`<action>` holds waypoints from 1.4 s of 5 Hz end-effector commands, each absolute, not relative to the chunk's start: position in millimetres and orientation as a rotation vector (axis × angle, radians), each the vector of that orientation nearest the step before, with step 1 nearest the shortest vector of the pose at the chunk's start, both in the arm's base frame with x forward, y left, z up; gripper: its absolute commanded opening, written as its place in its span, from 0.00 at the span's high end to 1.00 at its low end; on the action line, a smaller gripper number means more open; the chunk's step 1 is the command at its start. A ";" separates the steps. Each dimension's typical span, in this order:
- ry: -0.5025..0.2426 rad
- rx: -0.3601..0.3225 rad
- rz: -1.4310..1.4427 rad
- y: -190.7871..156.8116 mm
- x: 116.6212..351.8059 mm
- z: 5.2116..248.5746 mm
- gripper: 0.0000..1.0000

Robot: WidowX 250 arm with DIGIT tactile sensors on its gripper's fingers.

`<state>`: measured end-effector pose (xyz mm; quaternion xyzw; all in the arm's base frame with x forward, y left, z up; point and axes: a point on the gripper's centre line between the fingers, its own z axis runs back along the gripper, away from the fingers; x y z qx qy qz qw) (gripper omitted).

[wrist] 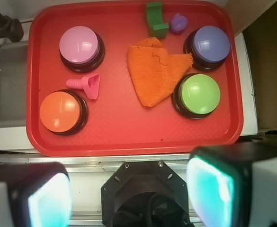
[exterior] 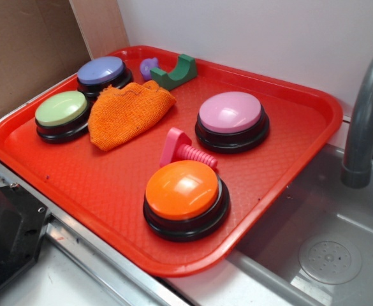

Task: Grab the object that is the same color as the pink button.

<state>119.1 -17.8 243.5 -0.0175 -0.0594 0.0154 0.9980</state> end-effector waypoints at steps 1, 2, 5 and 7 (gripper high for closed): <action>-0.119 -0.035 0.031 -17.8 119.1 243.5 0.00; -0.136 -0.006 0.143 -39.2 129.7 240.3 0.00; -0.145 -0.041 0.301 -96.4 203.2 167.8 0.00; -0.098 -0.148 0.297 -103.7 220.9 108.5 0.00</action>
